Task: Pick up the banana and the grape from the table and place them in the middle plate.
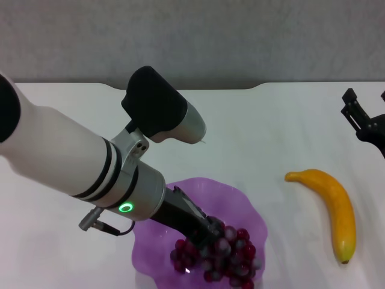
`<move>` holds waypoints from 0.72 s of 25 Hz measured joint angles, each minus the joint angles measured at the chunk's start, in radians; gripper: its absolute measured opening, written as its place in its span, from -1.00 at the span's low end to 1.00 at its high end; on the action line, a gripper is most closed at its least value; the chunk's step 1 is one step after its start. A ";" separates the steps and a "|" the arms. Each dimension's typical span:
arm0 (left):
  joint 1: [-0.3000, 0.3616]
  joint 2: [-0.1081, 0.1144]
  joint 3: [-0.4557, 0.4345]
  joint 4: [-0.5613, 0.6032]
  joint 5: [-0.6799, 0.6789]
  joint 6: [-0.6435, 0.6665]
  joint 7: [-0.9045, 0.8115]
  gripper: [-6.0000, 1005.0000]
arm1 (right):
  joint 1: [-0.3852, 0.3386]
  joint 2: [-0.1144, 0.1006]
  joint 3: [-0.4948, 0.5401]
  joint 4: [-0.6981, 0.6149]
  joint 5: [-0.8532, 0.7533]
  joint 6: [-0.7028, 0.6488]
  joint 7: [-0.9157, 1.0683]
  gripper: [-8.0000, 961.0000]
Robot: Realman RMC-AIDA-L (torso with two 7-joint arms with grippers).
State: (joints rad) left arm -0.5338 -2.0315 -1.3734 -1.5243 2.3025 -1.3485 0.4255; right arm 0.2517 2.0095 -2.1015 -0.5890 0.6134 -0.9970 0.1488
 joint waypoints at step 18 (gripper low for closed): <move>-0.043 0.002 0.016 0.152 0.007 0.120 0.020 -0.74 | 0.001 0.000 -0.009 0.000 0.002 0.000 0.000 0.66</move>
State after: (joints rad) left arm -0.5773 -2.0296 -1.3576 -1.3718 2.3092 -1.2290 0.4460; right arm 0.2531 2.0095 -2.1101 -0.5890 0.6158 -0.9970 0.1488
